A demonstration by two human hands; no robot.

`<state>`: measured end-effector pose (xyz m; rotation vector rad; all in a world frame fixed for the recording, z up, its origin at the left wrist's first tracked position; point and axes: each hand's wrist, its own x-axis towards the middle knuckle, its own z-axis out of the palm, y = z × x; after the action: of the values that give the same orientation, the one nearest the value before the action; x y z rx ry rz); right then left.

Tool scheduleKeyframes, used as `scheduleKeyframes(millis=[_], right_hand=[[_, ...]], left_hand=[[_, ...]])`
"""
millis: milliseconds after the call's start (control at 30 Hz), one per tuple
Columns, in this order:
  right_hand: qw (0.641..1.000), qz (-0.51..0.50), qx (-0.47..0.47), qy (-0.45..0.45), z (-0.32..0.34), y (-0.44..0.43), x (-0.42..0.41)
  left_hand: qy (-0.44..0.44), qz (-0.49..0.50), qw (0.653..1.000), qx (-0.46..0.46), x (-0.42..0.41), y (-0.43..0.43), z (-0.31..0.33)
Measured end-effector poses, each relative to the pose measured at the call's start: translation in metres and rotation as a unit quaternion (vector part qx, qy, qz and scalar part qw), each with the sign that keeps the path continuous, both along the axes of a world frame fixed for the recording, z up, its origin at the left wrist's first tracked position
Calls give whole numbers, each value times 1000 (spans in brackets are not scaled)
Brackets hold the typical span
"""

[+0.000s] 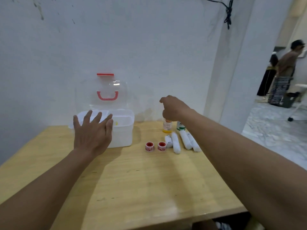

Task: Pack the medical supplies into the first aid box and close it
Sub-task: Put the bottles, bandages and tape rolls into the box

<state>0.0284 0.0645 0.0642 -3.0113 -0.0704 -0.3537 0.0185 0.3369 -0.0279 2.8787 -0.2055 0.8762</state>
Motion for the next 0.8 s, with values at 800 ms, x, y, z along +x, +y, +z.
scheduleKeyframes(millis=[800], right_hand=[[992,64,50,-94,62,50,32]], left_hand=[[10,47,998,-36,7,24,4]])
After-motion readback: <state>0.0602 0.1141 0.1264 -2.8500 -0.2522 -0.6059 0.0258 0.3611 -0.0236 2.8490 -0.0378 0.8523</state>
